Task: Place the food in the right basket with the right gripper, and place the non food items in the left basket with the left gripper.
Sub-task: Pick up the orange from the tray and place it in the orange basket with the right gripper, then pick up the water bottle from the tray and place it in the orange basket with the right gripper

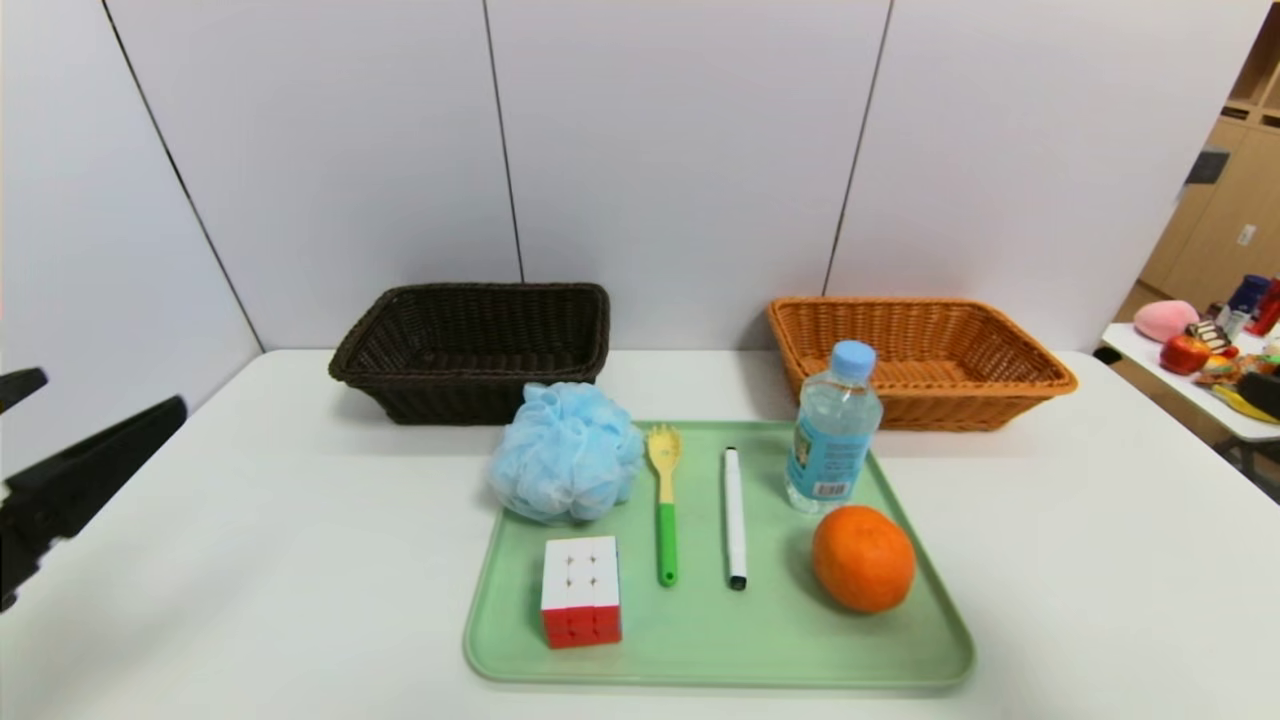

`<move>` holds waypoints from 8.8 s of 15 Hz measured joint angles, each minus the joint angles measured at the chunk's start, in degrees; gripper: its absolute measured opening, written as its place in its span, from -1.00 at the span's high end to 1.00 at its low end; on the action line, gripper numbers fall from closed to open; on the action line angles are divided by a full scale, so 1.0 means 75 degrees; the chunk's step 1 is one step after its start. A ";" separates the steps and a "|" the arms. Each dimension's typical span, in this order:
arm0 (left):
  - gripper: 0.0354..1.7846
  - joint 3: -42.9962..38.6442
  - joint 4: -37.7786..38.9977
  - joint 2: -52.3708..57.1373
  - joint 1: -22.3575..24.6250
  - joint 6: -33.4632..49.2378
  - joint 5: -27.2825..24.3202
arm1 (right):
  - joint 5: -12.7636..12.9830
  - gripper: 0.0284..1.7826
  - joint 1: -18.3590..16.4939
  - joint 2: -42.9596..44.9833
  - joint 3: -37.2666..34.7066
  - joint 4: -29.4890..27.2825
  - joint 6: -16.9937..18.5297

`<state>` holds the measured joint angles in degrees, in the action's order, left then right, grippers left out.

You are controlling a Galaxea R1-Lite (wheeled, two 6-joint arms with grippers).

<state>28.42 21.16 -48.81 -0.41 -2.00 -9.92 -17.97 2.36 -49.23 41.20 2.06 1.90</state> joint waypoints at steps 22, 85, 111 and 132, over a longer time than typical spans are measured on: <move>-0.89 0.1635 0.1695 -0.4450 -0.0003 -0.0585 0.0401 | 0.1504 -0.92 0.3275 -0.6266 0.4091 -0.5104 0.0595; -0.89 0.1052 0.2235 -0.4771 0.0076 -0.0553 0.0423 | 0.2495 -0.72 -0.0549 -0.9655 0.6479 -0.0593 -0.0353; -0.89 0.0231 0.3051 -0.4680 0.0146 -0.0538 0.0692 | 0.2113 -0.90 0.2734 -0.5006 -0.3007 0.7921 0.0216; -0.89 -0.0008 0.3048 -0.4429 0.0135 -0.0562 0.0699 | 0.2723 0.09 0.3246 -0.8438 -0.2581 1.1258 0.0128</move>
<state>28.36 44.02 -82.03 0.60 -6.22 -4.68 2.45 26.71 -112.51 21.85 86.49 2.86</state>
